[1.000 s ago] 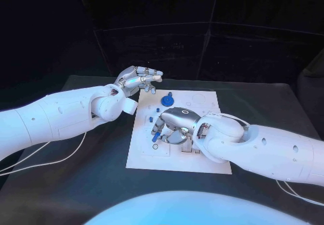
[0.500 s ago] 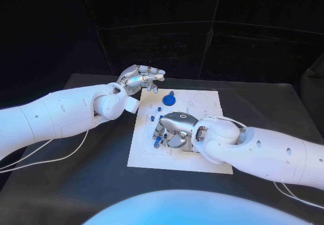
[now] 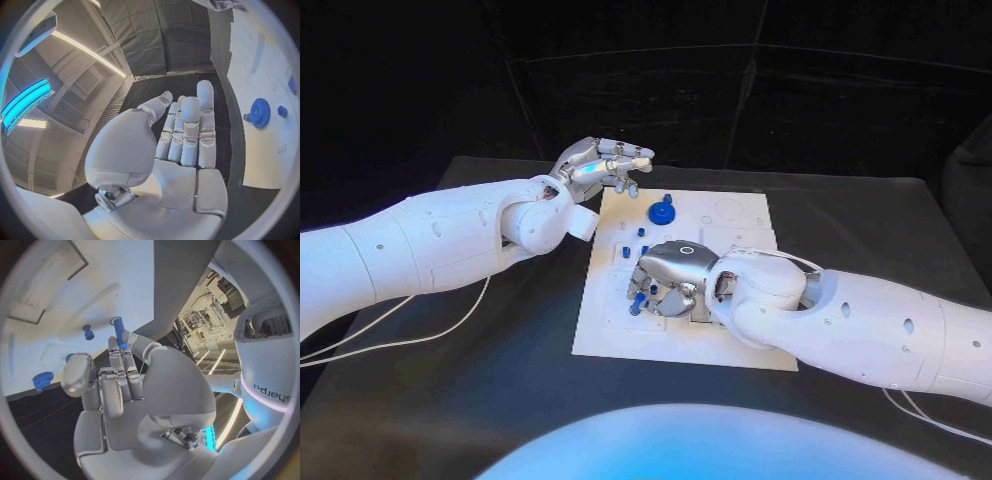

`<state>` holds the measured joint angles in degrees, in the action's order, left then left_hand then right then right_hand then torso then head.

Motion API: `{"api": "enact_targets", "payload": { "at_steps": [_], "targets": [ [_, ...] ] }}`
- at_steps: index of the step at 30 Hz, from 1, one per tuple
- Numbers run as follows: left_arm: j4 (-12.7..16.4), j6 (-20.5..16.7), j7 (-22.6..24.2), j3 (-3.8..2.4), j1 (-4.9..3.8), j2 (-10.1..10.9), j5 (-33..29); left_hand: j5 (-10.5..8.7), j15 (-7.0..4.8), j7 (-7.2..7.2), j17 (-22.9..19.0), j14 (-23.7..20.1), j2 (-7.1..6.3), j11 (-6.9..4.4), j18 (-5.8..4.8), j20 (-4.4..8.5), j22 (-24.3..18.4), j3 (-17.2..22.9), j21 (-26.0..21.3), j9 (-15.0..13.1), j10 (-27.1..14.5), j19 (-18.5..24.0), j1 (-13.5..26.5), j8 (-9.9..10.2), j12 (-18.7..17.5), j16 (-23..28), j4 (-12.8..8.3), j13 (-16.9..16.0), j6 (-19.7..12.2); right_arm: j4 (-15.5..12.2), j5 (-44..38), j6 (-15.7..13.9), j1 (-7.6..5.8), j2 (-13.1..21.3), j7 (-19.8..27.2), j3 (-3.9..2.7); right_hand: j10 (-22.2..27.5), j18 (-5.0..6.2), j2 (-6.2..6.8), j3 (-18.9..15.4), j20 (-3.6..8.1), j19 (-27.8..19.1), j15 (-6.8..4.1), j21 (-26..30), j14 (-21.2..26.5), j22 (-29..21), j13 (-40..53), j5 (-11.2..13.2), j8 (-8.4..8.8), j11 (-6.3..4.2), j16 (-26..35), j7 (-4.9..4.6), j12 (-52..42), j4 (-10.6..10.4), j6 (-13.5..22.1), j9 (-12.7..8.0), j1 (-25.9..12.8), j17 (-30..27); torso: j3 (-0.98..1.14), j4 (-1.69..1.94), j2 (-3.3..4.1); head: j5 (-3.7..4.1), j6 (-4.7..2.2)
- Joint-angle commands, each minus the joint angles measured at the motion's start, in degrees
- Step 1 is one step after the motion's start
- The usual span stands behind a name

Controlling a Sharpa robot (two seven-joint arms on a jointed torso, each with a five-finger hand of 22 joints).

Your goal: Assemble the parts on the task board

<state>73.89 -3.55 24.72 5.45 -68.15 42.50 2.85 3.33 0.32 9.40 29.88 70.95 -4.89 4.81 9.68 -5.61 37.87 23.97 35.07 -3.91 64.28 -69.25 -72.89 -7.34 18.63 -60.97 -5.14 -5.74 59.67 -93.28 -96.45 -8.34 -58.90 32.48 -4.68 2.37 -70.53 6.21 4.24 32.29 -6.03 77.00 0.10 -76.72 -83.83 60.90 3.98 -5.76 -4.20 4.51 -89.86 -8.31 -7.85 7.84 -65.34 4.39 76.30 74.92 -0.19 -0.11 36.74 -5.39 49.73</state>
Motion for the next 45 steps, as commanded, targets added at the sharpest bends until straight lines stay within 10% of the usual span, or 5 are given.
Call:
{"api": "enact_targets", "payload": {
  "at_steps": [1, 18, 30, 36, 45],
  "targets": [
    [0.04, 0.64, 0.26, -0.05, -0.08, -0.06, -0.25, -0.17, -0.04, -0.03, -0.07, -0.29, 0.33, 0.14, 0.75, -0.39, -0.07, -0.26, -0.28, 0.03, -0.42, 0.14, -0.11, -0.09, 0.31, 0.07, 0.07, -0.06, -0.27, 0.24, -3.59, 0.41, 0.04, -0.35, -1.11, 0.05, -0.22, -0.54, -0.04, -0.42, -0.42, -0.16, 0.40, -0.26, -6.17, -0.04, 0.05, -0.33, -0.11, 0.05, -0.14, -0.33, 0.22, -0.06, -0.11, 0.06, 0.32, 15.08, -0.01, 0.01, 0.00, -0.06, 0.00],
    [0.00, 0.73, 0.18, -0.05, -0.08, -0.13, -0.25, -0.17, -0.04, -0.03, -0.07, -0.29, 0.33, 0.14, 0.75, -0.39, -0.07, -0.26, -0.28, 0.03, -0.42, 0.14, -0.11, -0.09, 0.31, 0.07, 0.07, -0.06, -0.27, 0.69, -9.68, 1.39, 0.41, -1.74, -1.05, 0.58, -0.23, -0.55, 0.16, -0.67, -0.43, -0.17, 0.39, -0.30, -6.17, 0.04, 0.05, -0.67, -0.11, 0.01, -0.14, -0.26, 0.29, 0.03, -0.15, 0.07, 0.28, 15.08, -0.02, 0.04, 0.01, -0.04, 0.13],
    [0.03, 0.90, 0.06, -0.05, -0.08, -0.12, -0.25, -0.17, -0.04, -0.03, -0.07, -0.29, 0.33, 0.14, 0.75, -0.39, -0.07, -0.26, -0.28, 0.03, -0.42, 0.14, -0.11, -0.09, 0.31, 0.07, 0.07, -0.06, -0.27, 1.05, -8.62, -1.27, 0.46, -2.11, 0.14, 0.70, 5.09, -0.24, 3.58, -4.53, -1.70, -1.42, 2.00, 0.78, -6.17, -2.00, -0.45, -3.01, 0.77, 1.94, -0.14, -1.86, 3.57, -1.73, 7.82, -0.80, -3.28, 15.08, -0.03, -0.02, 0.01, -0.05, 0.13],
    [0.06, 0.88, 0.05, -0.05, -0.08, -0.05, -0.25, -0.17, -0.03, -0.03, -0.14, -0.36, 0.46, 0.16, 0.76, -0.42, -0.16, -0.40, -0.39, 0.01, -0.54, 0.10, -0.29, -0.20, 0.46, 0.03, 0.03, -0.07, -0.33, 1.37, -8.54, -4.22, 0.46, -1.89, 0.27, 0.71, 11.12, 1.79, 3.54, -8.38, -4.07, -8.18, 4.36, 8.02, -6.17, -14.05, -0.01, -3.18, 0.13, 3.85, -0.14, -3.16, 3.01, -2.25, 12.01, -0.41, -2.26, 15.08, -0.03, 0.04, 0.01, -0.05, 0.10],
    [0.03, 0.90, 0.05, -0.05, -0.08, -0.01, -0.25, -0.17, -0.03, -0.03, -0.20, -0.39, 0.54, 0.16, 0.77, -0.42, -0.19, -0.41, -0.42, 0.00, -0.58, 0.08, -0.37, -0.23, 0.50, 0.03, 0.01, -0.07, -0.35, 0.74, -7.18, -8.23, 0.51, -0.83, 1.78, 0.73, 13.16, 2.68, 3.66, -13.47, -4.24, -10.02, 4.65, 11.21, -6.17, -19.32, -0.14, -3.98, 0.49, 3.92, -0.14, -2.91, 2.02, -2.99, 14.14, -0.49, -1.80, 15.08, 0.03, -0.01, 0.01, 0.01, 0.09]
  ]
}}
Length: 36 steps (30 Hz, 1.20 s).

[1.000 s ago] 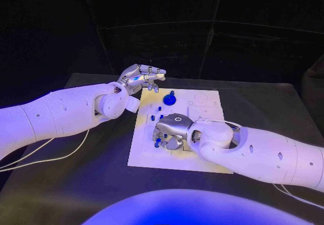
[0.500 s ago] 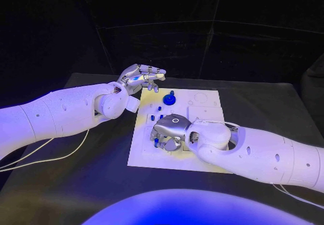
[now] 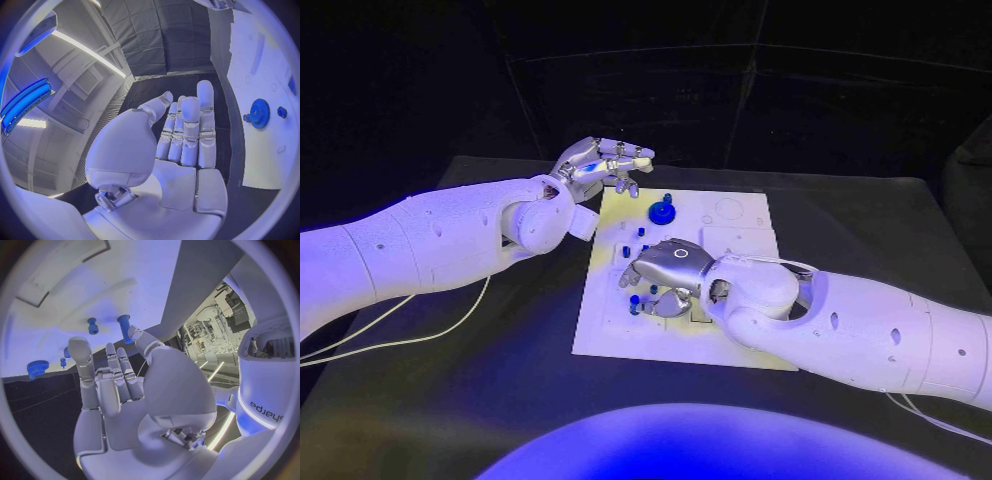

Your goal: Assemble the parts on the task board

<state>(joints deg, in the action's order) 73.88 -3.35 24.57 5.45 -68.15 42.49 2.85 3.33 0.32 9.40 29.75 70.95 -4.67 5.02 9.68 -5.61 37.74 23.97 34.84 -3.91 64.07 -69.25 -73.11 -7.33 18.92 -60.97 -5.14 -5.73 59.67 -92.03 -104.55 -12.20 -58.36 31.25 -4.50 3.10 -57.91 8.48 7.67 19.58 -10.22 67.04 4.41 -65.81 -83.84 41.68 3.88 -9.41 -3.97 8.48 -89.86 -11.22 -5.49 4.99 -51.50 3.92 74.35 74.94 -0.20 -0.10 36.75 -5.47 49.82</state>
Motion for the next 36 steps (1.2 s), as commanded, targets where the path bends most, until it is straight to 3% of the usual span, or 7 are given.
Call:
{"api": "enact_targets", "payload": {
  "at_steps": [1, 8, 11, 18, 23, 31, 36],
  "targets": [
    [0.04, 0.70, 0.19, -0.05, -0.08, 0.01, -0.25, -0.17, -0.03, -0.03, -0.08, -0.39, 0.31, -0.05, 0.77, -0.42, -0.06, -0.41, -0.19, 0.00, -0.37, 0.08, -0.15, -0.23, 0.22, 0.03, 0.01, -0.07, -0.35, -0.71, 1.33, -4.80, -0.01, 0.68, 1.81, 0.00, 0.57, 0.37, 0.35, -1.22, -0.07, 0.01, 0.31, 0.31, -6.16, -0.11, -0.03, -0.49, 0.25, -0.01, -0.14, -0.02, -0.44, -0.29, 0.31, -0.01, -0.03, 15.06, 0.05, -0.02, 0.01, 0.10, -0.01],
    [0.11, 0.70, 0.13, -0.05, -0.08, 0.31, -0.25, -0.17, -0.03, -0.03, -0.08, -0.39, 0.31, -0.05, 0.77, -0.42, -0.06, -0.41, -0.19, 0.00, -0.37, 0.08, -0.15, -0.23, 0.22, 0.03, 0.01, -0.07, -0.35, -5.10, 9.62, -6.81, -0.14, 7.49, 1.75, -0.03, -1.18, 0.18, 0.24, -4.26, 0.15, 1.14, 0.01, -0.28, -6.16, 0.77, 0.22, -1.41, 0.01, -0.44, -0.14, 0.06, -2.20, -1.09, -0.33, 0.13, -0.18, 15.06, -0.07, -0.09, -0.10, 0.58, -0.17],
    [0.21, 0.65, 0.12, -0.05, -0.08, 0.56, -0.25, -0.17, -0.03, -0.03, -0.08, -0.39, 0.32, -0.05, 0.77, -0.42, -0.07, -0.42, -0.20, 0.00, -0.38, 0.08, -0.16, -0.23, 0.22, 0.03, 0.01, -0.07, -0.36, -7.28, 17.55, -8.25, -0.71, 11.85, 0.60, -0.07, -7.84, -1.03, 0.67, -7.37, 0.88, 5.13, -1.01, -4.39, -6.16, 7.74, 1.54, -0.94, -1.08, -1.63, -0.14, 0.35, -6.14, -3.46, -2.92, 0.57, -3.23, 15.06, -0.16, -0.12, -0.11, 1.55, -0.45],
    [0.32, 0.58, 0.12, -0.04, -0.08, 0.87, -0.25, -0.16, -0.03, -0.03, -0.14, -0.42, 0.35, -0.05, 0.77, -0.43, -0.09, -0.43, -0.22, 0.00, -0.41, 0.07, -0.22, -0.25, 0.25, 0.05, -0.02, -0.07, -0.38, -10.75, 29.13, -10.01, -2.17, 21.20, -6.91, -0.22, -21.08, -3.78, 0.40, -15.55, 4.67, 12.61, -5.28, -13.34, -6.16, 23.26, 10.24, -5.37, -4.27, -5.77, -0.14, 3.80, -19.18, -9.42, -6.69, 1.30, -7.62, 15.06, -0.15, -0.74, -0.10, 3.40, -1.01],
    [0.48, 0.68, 0.11, -0.04, -0.07, 0.92, -0.25, -0.16, -0.05, -0.08, -0.19, -0.46, 0.37, -0.10, 0.79, -0.42, -0.12, -0.44, -0.26, -0.02, -0.44, 0.05, -0.49, -0.32, 0.34, 0.03, -0.18, -0.08, -0.39, -11.84, 30.93, -9.58, -2.42, 25.13, -13.50, -0.21, -22.50, -4.03, -0.91, -22.66, 5.93, 13.45, -5.70, -15.06, -6.16, 25.92, 43.27, -7.73, -8.59, -7.06, -0.14, 4.20, -49.57, -16.30, -5.82, 2.34, -8.37, 15.06, -0.18, -1.08, -0.13, 4.35, -1.41],
    [0.60, 0.74, 0.16, -0.03, -0.07, 1.11, -0.25, -0.16, -0.05, -0.08, -0.19, -0.46, 0.37, -0.10, 0.79, -0.42, -0.12, -0.44, -0.26, -0.02, -0.44, 0.05, -0.49, -0.32, 0.34, 0.03, -0.18, -0.08, -0.39, -13.74, 27.70, -7.06, -2.05, 27.70, -22.60, -0.16, -21.99, -4.38, -1.32, -27.07, 5.41, 13.82, -5.72, -15.78, -6.16, 27.28, 59.36, -7.14, -13.26, -6.49, -0.14, 4.53, -62.37, -21.08, -3.86, 3.38, -4.98, 15.06, -0.19, -1.81, -0.19, 4.63, -1.29],
    [0.64, 0.78, 0.18, -0.03, -0.06, 1.24, -0.25, -0.16, -0.05, -0.08, -0.19, -0.46, 0.37, -0.10, 0.79, -0.42, -0.12, -0.44, -0.26, -0.02, -0.44, 0.05, -0.49, -0.32, 0.34, 0.03, -0.18, -0.08, -0.39, -14.02, 24.59, -6.25, -1.53, 28.22, -25.25, -0.14, -21.86, -4.59, -1.42, -28.46, 5.77, 13.94, -6.08, -15.97, -5.78, 27.65, 61.58, -6.84, -14.96, -6.75, 0.55, 4.83, -63.67, -21.48, -3.01, 3.68, -5.19, 14.14, -0.20, -1.73, -0.20, 4.83, -1.29]
  ]
}}
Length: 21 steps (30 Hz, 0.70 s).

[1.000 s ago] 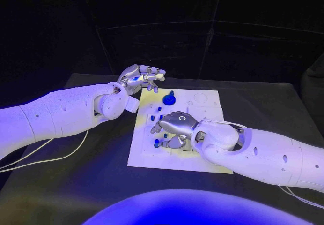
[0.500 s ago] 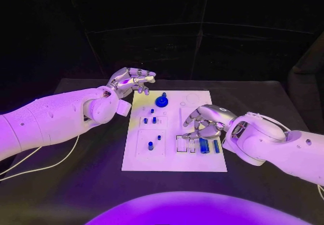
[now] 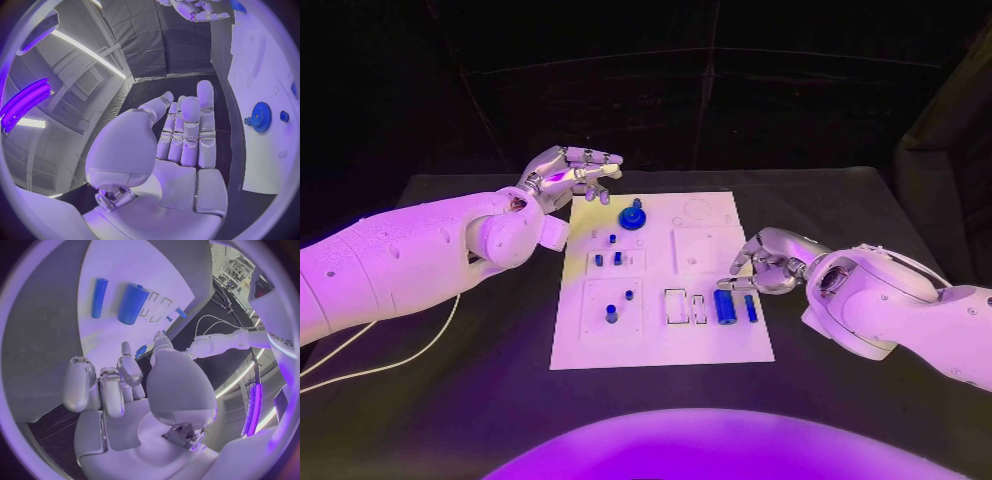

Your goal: Assemble the parts on the task board

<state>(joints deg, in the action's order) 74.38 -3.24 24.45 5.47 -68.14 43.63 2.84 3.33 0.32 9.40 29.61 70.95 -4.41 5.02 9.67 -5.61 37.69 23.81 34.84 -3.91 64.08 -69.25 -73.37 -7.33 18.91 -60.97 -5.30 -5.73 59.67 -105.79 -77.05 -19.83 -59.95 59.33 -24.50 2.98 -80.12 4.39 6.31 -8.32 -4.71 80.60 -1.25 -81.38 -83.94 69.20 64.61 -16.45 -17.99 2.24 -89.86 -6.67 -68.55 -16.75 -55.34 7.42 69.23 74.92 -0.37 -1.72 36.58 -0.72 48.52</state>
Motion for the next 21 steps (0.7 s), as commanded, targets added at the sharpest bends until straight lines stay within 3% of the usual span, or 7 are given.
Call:
{"api": "enact_targets", "payload": {
  "at_steps": [1, 2, 4, 11, 21],
  "targets": [
    [0.12, 0.66, 0.31, -0.04, -0.07, 0.11, -0.24, -0.16, -0.05, -0.10, -0.06, -0.47, 0.11, -0.10, 0.80, -0.42, -0.08, -0.28, -0.28, -0.02, -0.44, 0.04, -0.29, -0.35, 0.38, 0.03, -0.06, -0.08, -0.38, -0.26, -3.48, 1.62, 0.18, 0.15, -5.63, -0.02, 0.41, -0.38, -0.13, -1.08, 0.82, 0.43, -1.23, -0.44, -4.49, 0.25, 1.80, 0.37, -2.04, -1.14, 3.95, 0.66, -1.00, -0.01, 1.25, 0.37, -0.16, 9.81, -0.02, -0.10, -0.04, 0.10, 0.01],
    [0.11, 0.66, 0.31, -0.04, -0.06, 0.13, -0.24, -0.16, -0.06, -0.11, -0.06, -0.48, 0.12, -0.11, 0.80, -0.42, -0.09, -0.29, -0.29, -0.03, -0.44, 0.04, -0.34, -0.37, 0.40, 0.02, -0.09, -0.08, -0.37, -0.25, -3.88, 1.85, 0.28, 0.13, -5.87, -0.01, 0.37, -0.27, 0.07, -1.39, 0.99, 0.47, -1.63, -0.47, -3.57, 0.35, 2.32, 0.57, -2.63, -1.23, 7.15, 0.71, -1.17, -0.21, 1.47, 0.47, -0.22, 5.73, -0.02, -0.13, -0.06, 0.11, -0.01],
    [0.09, 0.68, 0.32, -0.04, -0.06, 0.13, -0.24, -0.16, -0.06, -0.11, -0.06, -0.48, 0.12, -0.11, 0.80, -0.42, -0.09, -0.29, -0.29, -0.03, -0.44, 0.04, -0.34, -0.37, 0.40, 0.02, -0.09, -0.08, -0.37, -0.19, -4.46, 2.44, 0.47, -0.03, -6.17, -0.01, 0.26, -0.39, 0.03, -1.51, 1.19, 0.54, -1.58, -0.52, -3.37, 0.49, 2.78, 0.61, -3.12, -1.11, 8.60, 0.72, -1.33, -0.01, 1.68, 0.53, -0.33, 3.87, -0.04, -0.06, -0.04, 0.16, -0.01],
    [0.08, 0.75, 0.33, -0.03, -0.02, 0.12, -0.24, -0.16, -0.06, -0.11, -0.06, -0.48, 0.12, -0.11, 0.80, -0.42, -0.09, -0.29, -0.29, -0.03, -0.44, 0.04, -0.34, -0.37, 0.40, 0.02, -0.09, -0.08, -0.37, 0.31, -5.26, 4.22, 1.40, -1.36, -6.54, 0.00, 0.06, -0.44, 0.12, -1.78, 1.31, 0.62, -1.71, -0.58, -3.65, 0.70, 3.50, 1.26, -4.03, -1.15, 8.91, 0.90, -1.54, -0.06, 1.86, 0.65, -1.07, 3.29, -0.04, 0.10, 0.04, 0.19, 0.04],
    [0.04, 0.83, 0.30, -0.01, 0.06, 0.14, -0.24, -0.16, -0.06, -0.11, -0.06, -0.48, 0.12, -0.11, 0.80, -0.42, -0.09, -0.29, -0.29, -0.03, -0.44, 0.04, -0.34, -0.37, 0.40, 0.02, -0.09, -0.08, -0.37, 1.67, -5.85, 7.93, 2.30, -3.33, -7.36, 0.01, -0.42, -0.45, -0.51, -1.63, 1.49, 0.65, -1.93, -0.61, -3.84, 0.83, 4.59, 1.68, -5.32, -1.46, 8.87, 1.28, -2.15, 0.07, 1.08, 1.01, -0.98, 3.09, -0.08, -0.10, 0.08, 0.14, 0.30]
  ]
}}
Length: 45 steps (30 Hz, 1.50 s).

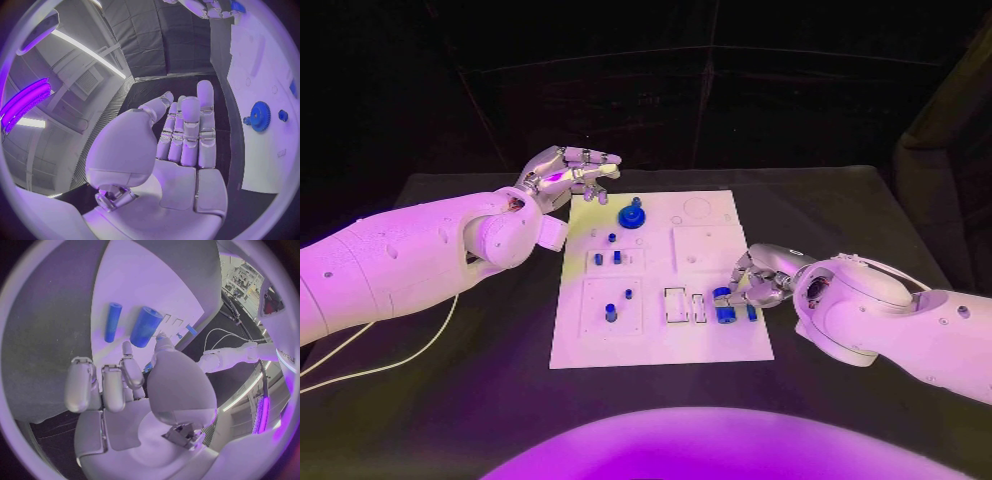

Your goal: Assemble the parts on the task board

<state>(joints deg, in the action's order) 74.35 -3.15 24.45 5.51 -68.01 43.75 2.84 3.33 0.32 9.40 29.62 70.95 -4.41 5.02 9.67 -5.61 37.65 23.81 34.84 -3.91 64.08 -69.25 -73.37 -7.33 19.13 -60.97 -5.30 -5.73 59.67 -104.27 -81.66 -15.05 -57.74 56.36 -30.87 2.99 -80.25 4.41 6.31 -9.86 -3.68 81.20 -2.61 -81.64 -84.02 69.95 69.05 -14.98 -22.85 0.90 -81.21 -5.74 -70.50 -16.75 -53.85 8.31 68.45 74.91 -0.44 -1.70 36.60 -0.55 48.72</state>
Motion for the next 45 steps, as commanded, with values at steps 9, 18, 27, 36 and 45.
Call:
{"api": "enact_targets", "payload": {
  "at_steps": [9, 18, 27, 36, 45],
  "targets": [
    [0.08, 0.83, 0.21, -0.04, 0.00, 0.08, -0.24, -0.16, -0.06, -0.11, -0.07, -0.48, 0.12, -0.11, 0.81, -0.42, -0.05, -0.29, -0.29, -0.03, -0.44, 0.04, -0.34, -0.37, 0.18, 0.02, -0.10, -0.08, -0.37, 0.82, -3.16, 5.23, 0.52, -1.14, -1.75, 0.00, -0.48, -0.55, -1.46, 0.10, 0.71, 0.21, -0.84, -0.49, -3.91, 0.47, 0.57, -1.55, -1.31, -0.42, -0.03, 0.68, -0.18, 0.30, -0.93, 0.49, 1.01, 3.16, -0.04, -0.01, 0.01, 0.00, 0.26],
    [0.03, 1.21, -0.11, -0.04, 0.06, 0.10, -0.24, -0.18, -0.06, -0.09, -0.18, -0.54, 0.13, -0.08, 0.80, -0.42, -0.09, -0.41, -0.33, -0.04, -0.50, 0.02, -0.31, -0.45, 0.25, 0.04, -0.07, -0.08, -0.37, 1.97, -5.61, 6.61, 0.89, -2.36, -2.41, 0.01, -0.39, -0.57, -1.79, 0.08, 0.79, 0.24, -0.91, -0.51, -3.92, 0.58, 0.51, -1.79, -1.52, -0.47, -0.06, 0.73, 0.18, 0.66, -0.88, 0.62, 2.19, 3.05, -0.04, -0.02, 0.01, -0.03, 0.22],
    [0.04, 1.61, -0.48, -0.03, 0.08, 0.18, -0.24, -0.18, -0.06, -0.09, -0.19, -0.54, 0.12, -0.08, 0.80, -0.42, -0.09, -0.42, -0.33, -0.04, -0.50, 0.02, -0.30, -0.45, 0.25, 0.04, -0.07, -0.08, -0.37, 1.76, -5.88, 6.19, 1.42, -2.73, -2.62, 0.00, -0.50, -0.61, -3.10, 0.13, 0.93, 0.30, -1.03, -0.55, -3.95, 0.77, 0.85, -5.89, -2.05, -0.62, -0.28, 0.85, 0.48, 1.70, -1.19, 0.91, 4.88, 3.02, -0.08, -0.08, -0.01, -0.01, 0.24],
    [0.09, 1.93, -0.70, -0.02, 0.09, 0.25, -0.24, -0.18, -0.04, -0.06, -0.24, -0.58, 0.08, -0.05, 0.80, -0.43, -0.11, -0.51, -0.36, -0.03, -0.60, 0.02, -0.25, -0.44, 0.25, 0.05, -0.05, -0.07, -0.45, -1.19, -2.81, -1.88, 1.48, -1.37, -2.92, -0.04, -0.77, -0.67, -4.73, -0.86, 1.09, 0.49, -1.20, -0.68, -3.98, 1.17, 1.24, -11.89, -2.24, -0.80, -0.67, 1.04, 0.83, 0.62, -1.57, 1.05, 4.30, 3.15, -0.10, -0.09, -0.05, 0.06, 0.14],
    [0.15, 1.95, -0.72, -0.02, 0.10, 0.15, -0.24, -0.18, -0.04, -0.06, -0.24, -0.58, 0.08, -0.05, 0.80, -0.43, -0.11, -0.51, -0.36, -0.03, -0.60, 0.02, -0.25, -0.44, 0.25, 0.05, -0.05, -0.07, -0.45, -4.44, 0.30, -8.75, 1.41, -0.57, -1.50, -0.11, -1.11, -0.76, -5.17, -1.29, 1.24, 0.76, -1.38, -0.90, -4.07, 1.70, 1.73, -13.06, -2.69, -1.05, -1.08, 1.36, 0.58, 0.34, -2.55, 1.36, 3.98, 3.58, -0.14, 0.07, 0.00, 0.10, -0.06]
  ]
}}
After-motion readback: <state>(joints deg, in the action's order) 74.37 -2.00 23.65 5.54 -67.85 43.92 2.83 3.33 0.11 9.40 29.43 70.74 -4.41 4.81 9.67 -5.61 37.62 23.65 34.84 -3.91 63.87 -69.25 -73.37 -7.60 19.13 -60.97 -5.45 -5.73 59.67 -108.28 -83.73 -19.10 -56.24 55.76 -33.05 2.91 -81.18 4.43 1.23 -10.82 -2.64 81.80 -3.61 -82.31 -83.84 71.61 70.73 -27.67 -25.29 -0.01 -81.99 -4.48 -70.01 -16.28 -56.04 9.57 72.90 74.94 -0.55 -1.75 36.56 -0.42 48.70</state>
